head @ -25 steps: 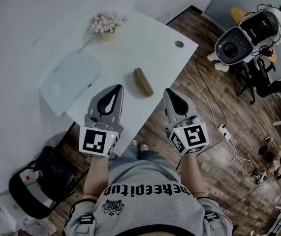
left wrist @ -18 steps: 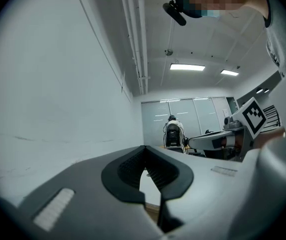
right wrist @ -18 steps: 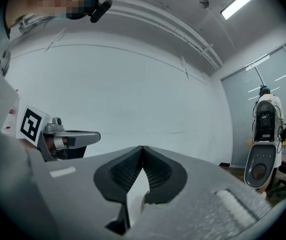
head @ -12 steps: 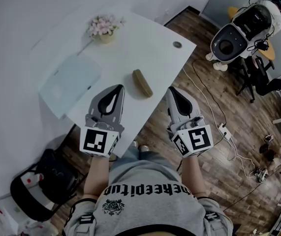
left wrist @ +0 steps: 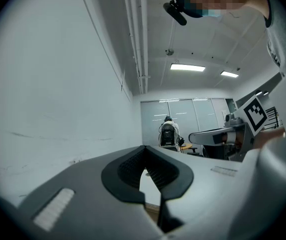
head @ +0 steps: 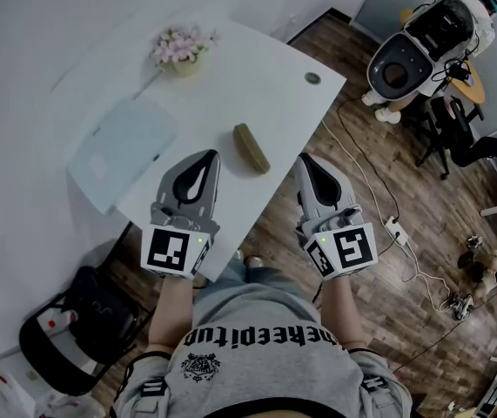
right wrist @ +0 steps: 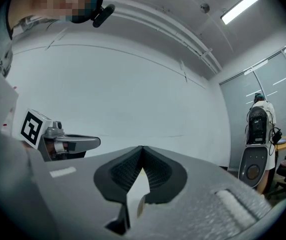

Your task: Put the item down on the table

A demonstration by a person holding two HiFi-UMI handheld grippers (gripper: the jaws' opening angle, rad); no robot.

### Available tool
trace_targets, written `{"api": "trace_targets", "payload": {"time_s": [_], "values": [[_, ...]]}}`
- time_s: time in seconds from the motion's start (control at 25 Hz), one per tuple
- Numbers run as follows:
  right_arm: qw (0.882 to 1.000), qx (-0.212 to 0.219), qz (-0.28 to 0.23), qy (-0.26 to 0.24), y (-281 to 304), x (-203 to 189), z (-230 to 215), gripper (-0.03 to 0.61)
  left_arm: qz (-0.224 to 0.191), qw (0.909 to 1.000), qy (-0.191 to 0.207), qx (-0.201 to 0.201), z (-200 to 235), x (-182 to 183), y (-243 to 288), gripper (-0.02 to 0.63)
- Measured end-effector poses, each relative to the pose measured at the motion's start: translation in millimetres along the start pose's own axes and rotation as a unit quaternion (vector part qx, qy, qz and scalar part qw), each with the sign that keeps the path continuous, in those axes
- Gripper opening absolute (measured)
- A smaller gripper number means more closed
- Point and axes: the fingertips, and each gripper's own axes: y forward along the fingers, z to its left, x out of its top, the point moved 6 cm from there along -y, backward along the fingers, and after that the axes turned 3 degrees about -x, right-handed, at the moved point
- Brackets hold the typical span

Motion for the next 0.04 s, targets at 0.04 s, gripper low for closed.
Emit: {"api": "trace_targets", "payload": {"time_s": [0.04], "values": [[1.0,0.0,-0.001,0.0,1.0,-0.1,0.1,0.002,0.0,1.0,0.0,0.0,1.0,-0.5,0.6,0.018]]}}
